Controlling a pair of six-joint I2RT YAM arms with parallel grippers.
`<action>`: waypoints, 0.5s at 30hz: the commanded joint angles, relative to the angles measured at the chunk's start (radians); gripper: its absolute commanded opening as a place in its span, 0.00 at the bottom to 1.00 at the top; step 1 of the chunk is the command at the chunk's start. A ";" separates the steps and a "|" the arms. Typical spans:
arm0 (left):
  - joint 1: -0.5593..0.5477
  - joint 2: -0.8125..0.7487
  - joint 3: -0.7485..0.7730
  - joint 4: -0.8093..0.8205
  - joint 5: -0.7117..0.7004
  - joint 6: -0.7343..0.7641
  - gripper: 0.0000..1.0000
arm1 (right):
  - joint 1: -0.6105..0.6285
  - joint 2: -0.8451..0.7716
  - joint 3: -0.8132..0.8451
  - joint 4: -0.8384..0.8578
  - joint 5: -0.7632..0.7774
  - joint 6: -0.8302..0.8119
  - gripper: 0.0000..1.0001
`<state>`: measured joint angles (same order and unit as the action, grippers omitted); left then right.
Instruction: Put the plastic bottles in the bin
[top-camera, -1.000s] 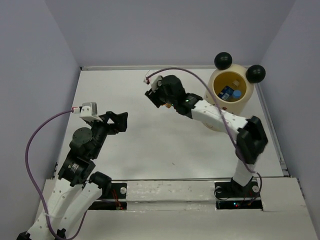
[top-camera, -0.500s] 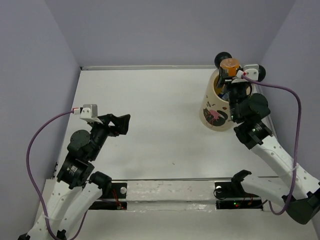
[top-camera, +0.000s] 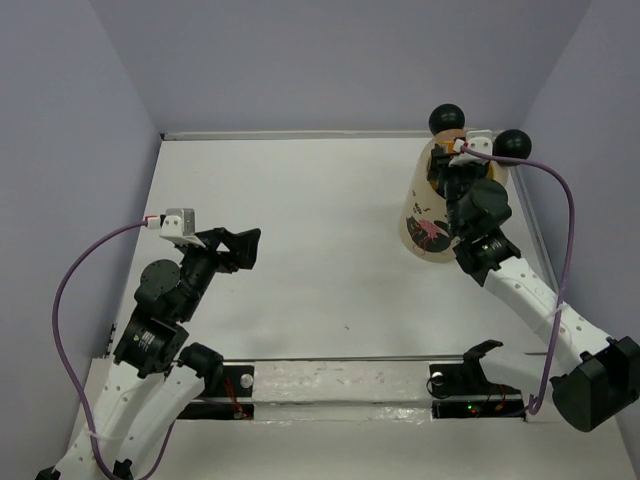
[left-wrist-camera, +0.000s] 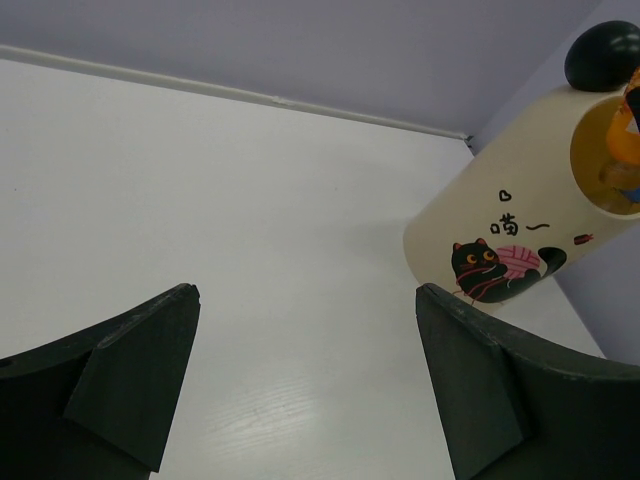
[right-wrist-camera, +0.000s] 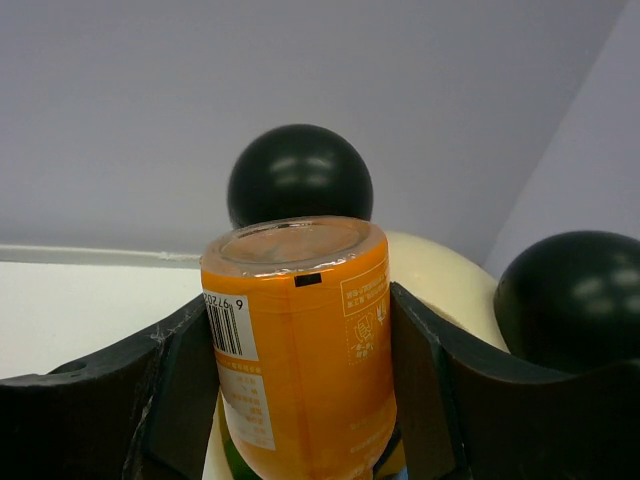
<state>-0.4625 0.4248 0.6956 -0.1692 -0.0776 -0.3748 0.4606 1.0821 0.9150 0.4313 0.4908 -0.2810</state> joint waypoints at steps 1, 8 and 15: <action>0.007 0.012 -0.004 0.042 0.021 0.017 0.99 | -0.049 0.009 -0.036 0.122 -0.008 0.061 0.33; 0.010 0.022 -0.002 0.046 0.018 0.017 0.99 | -0.059 0.015 -0.085 0.156 -0.014 0.105 0.41; 0.008 0.022 -0.004 0.043 0.018 0.017 0.99 | -0.068 0.019 -0.099 0.169 0.011 0.114 0.93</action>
<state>-0.4625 0.4408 0.6956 -0.1684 -0.0776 -0.3748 0.4000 1.1065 0.8165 0.5175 0.4793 -0.1917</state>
